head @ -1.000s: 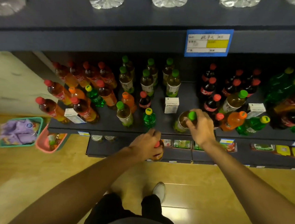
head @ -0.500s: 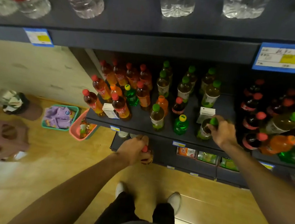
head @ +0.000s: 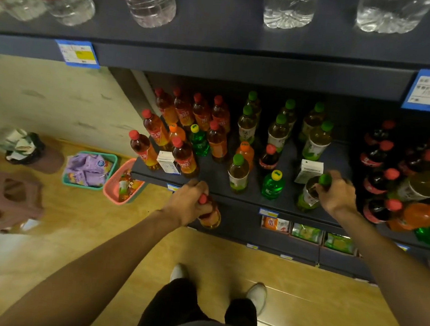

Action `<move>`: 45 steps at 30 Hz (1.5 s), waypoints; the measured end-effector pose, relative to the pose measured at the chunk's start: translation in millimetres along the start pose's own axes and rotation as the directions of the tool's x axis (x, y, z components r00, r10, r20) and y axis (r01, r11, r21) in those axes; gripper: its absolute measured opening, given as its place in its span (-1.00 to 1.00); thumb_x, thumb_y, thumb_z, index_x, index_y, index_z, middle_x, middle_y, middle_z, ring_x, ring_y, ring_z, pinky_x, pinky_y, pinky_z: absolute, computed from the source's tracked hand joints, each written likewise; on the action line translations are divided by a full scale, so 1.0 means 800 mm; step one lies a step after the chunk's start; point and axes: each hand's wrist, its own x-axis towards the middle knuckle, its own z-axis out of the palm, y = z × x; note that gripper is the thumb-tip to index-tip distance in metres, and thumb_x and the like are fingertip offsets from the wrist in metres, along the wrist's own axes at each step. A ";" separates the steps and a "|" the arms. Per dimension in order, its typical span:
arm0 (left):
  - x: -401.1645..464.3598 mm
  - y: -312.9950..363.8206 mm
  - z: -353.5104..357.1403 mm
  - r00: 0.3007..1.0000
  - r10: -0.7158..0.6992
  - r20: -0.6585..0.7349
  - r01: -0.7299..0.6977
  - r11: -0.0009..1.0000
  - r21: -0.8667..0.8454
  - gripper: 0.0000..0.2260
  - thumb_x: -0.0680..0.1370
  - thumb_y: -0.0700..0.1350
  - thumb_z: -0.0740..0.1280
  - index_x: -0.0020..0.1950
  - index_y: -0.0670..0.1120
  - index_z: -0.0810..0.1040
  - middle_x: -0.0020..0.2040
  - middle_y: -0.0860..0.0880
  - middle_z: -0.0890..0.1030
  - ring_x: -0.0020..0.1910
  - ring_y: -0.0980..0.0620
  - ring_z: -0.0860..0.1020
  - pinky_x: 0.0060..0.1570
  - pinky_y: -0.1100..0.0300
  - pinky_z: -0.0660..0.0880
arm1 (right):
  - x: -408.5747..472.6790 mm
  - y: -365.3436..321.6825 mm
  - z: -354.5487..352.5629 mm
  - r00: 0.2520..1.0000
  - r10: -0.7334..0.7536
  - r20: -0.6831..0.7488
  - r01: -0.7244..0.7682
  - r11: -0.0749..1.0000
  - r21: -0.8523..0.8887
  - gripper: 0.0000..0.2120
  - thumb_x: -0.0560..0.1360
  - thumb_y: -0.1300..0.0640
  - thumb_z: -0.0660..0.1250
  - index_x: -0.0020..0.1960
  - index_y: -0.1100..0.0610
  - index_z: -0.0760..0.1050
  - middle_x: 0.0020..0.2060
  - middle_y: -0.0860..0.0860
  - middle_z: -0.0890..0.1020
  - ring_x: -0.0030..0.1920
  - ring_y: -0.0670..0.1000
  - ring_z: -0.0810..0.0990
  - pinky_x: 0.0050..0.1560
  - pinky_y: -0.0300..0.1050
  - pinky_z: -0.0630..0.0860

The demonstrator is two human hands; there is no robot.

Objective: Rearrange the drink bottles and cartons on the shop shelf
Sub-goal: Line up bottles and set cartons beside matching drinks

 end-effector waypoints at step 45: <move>0.159 -0.074 -0.050 0.987 0.158 0.004 -0.157 0.981 -0.112 -0.64 0.55 -0.16 0.33 0.34 -0.14 0.42 0.30 -0.17 0.36 0.25 -0.20 0.45 0.26 0.02 0.43 | -0.147 -0.183 0.064 0.884 -0.426 -0.193 0.396 0.901 -0.175 -0.51 0.44 0.27 0.37 0.34 0.14 0.33 0.02 0.16 0.47 -0.13 0.22 0.56 -0.29 0.09 0.54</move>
